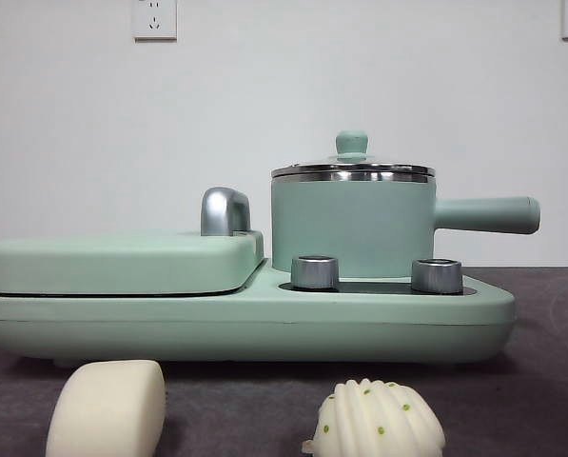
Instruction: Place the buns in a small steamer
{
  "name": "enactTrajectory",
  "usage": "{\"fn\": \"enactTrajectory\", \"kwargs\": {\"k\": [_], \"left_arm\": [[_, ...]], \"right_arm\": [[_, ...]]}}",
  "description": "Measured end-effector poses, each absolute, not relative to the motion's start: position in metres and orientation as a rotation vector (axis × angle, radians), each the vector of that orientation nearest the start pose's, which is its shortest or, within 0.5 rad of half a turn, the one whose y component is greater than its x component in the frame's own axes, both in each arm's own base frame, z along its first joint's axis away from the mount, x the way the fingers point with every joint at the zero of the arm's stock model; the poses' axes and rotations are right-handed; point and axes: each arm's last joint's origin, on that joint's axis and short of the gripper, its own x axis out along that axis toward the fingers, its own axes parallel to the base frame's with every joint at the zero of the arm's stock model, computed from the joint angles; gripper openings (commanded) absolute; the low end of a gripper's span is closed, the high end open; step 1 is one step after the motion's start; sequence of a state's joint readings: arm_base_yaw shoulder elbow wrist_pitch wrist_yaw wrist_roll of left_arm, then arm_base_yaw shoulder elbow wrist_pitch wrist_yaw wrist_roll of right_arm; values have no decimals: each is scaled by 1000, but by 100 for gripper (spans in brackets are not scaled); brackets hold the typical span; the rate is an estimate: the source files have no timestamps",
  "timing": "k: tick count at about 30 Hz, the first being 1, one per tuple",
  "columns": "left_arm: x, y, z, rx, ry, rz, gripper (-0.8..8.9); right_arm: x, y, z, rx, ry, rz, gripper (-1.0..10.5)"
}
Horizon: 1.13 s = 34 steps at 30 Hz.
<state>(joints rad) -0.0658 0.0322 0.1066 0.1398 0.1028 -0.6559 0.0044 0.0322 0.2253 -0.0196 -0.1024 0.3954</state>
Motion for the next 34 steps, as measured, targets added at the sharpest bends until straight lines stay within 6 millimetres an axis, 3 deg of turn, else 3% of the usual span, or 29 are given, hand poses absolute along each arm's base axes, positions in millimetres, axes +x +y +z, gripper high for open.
{"fn": "enactTrajectory", "kwargs": {"k": [9,14,18,22,27,34], "left_arm": [[85,-9,280,-572,2,-178,12],[95,-9,321,-471,24,-178,12],[111,-12,347,-375,38,-230,12],[134,-19,354,-285,137,-314,12],[165,-32,347,-183,285,-451,11],[186,-50,335,-40,383,-567,11]], "right_arm": [[78,6,299,342,-82,223,13],[92,9,323,299,-25,312,13],[111,11,330,258,40,376,13],[130,15,335,212,95,433,13],[147,25,339,122,129,502,13],[160,43,331,-19,171,614,14]]}}
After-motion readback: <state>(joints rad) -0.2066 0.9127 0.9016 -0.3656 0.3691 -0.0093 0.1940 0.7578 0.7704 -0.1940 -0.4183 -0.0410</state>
